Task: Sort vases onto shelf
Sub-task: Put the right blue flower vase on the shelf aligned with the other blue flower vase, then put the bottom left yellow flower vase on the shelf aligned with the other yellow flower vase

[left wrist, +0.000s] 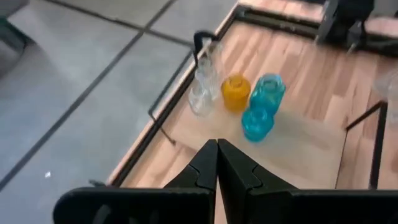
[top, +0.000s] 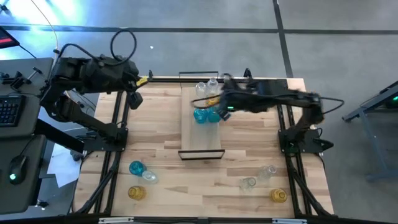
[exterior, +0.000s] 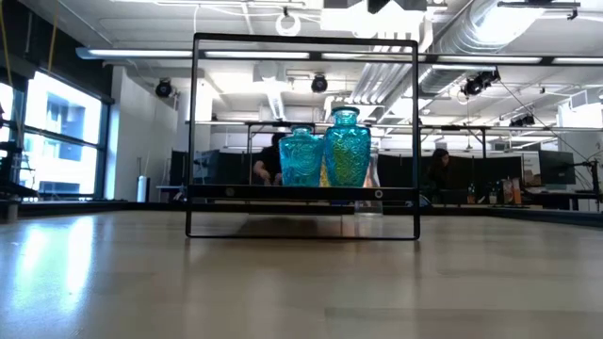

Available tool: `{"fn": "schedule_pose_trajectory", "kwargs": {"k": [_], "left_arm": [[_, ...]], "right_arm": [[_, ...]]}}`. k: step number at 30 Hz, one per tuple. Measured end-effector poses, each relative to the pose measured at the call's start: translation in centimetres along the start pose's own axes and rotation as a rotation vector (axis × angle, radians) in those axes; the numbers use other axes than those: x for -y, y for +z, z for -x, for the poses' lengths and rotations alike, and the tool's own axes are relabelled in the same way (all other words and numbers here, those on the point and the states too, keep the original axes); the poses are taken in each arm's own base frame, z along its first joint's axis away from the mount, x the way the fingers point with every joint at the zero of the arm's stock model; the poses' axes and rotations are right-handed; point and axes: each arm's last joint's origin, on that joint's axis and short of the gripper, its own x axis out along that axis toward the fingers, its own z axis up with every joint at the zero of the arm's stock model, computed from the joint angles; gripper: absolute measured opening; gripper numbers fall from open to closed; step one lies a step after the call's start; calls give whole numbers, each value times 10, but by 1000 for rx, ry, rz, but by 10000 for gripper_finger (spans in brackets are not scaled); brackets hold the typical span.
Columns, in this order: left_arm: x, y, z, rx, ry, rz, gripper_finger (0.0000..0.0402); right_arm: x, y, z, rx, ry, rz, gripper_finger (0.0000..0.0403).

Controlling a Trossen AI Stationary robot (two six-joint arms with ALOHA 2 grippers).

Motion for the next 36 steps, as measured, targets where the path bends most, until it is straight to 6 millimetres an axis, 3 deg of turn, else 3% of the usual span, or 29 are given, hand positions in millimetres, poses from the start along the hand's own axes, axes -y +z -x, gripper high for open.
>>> {"fn": "schedule_pose_trajectory", "kwargs": {"k": [4, 8, 13, 17, 23, 27, 31, 36], "left_arm": [[7, -8, -14, -86, -33, -8, 1], [18, -33, -41, -217, -52, 10, 1], [39, -76, -80, -278, -125, 126, 1], [54, -94, -97, -262, -268, 273, 1], [68, -89, -95, -196, -371, 385, 1], [77, -79, -92, -121, -469, 423, 1], [90, -72, -92, -66, -542, 427, 1], [118, -68, -89, -7, -698, 269, 1]], "right_arm": [[28, -14, 28, 57, -23, -118, 0], [51, -30, 42, 114, -54, -171, 0], [77, -54, 42, 95, -84, -161, 0], [98, -74, 43, 70, -86, -150, 0], [123, -99, 51, 34, -1, -113, 0], [129, -113, 55, -18, 164, -76, 0], [119, -124, 52, -160, 383, 18, 0], [101, -131, 48, -246, 381, 154, 0]]}}
